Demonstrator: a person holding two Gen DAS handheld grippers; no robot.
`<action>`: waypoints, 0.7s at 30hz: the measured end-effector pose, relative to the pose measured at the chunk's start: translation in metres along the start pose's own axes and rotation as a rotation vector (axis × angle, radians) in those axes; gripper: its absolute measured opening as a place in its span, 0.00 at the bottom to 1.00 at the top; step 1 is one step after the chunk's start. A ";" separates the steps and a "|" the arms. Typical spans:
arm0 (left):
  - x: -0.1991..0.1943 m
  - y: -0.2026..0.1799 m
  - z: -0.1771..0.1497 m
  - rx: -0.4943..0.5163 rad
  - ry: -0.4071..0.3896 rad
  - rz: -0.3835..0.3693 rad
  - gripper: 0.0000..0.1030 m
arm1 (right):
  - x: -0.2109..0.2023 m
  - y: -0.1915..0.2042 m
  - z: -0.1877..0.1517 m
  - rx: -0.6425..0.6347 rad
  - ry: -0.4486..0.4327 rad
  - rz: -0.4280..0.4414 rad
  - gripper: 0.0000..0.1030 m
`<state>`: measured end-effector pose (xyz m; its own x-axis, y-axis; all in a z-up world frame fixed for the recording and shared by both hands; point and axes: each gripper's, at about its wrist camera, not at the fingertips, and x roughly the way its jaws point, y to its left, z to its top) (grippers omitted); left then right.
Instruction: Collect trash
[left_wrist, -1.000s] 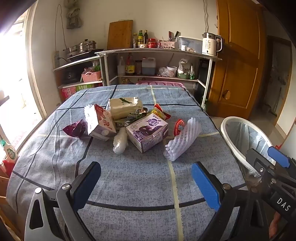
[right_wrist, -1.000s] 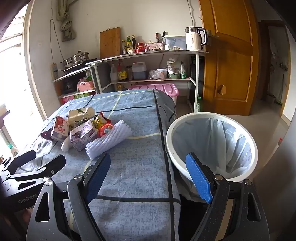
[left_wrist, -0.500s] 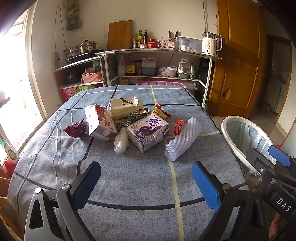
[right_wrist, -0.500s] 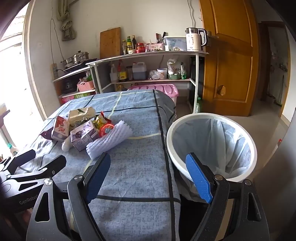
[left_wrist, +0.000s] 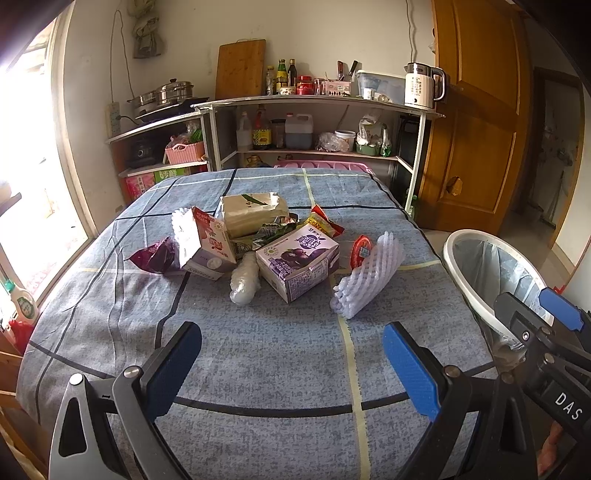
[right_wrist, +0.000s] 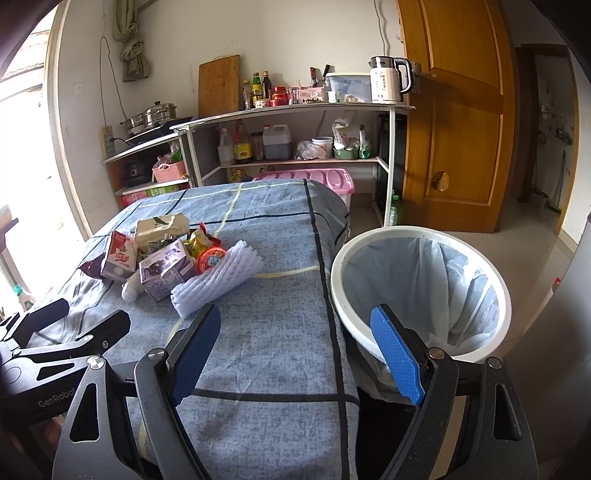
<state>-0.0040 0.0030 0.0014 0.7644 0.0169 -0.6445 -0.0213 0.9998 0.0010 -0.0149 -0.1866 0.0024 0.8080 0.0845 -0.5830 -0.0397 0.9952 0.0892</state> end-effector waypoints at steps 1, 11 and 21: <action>0.000 0.001 0.000 0.000 0.000 -0.001 0.97 | 0.000 0.000 0.000 0.001 0.000 0.000 0.81; 0.000 0.000 -0.001 0.001 -0.001 0.004 0.97 | 0.000 0.000 0.000 0.001 0.000 0.000 0.81; -0.001 -0.002 0.000 0.001 0.000 0.006 0.97 | -0.001 0.001 0.000 -0.001 -0.002 -0.001 0.81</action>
<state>-0.0050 0.0012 0.0018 0.7641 0.0224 -0.6447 -0.0249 0.9997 0.0053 -0.0162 -0.1852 0.0030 0.8092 0.0838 -0.5815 -0.0400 0.9953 0.0877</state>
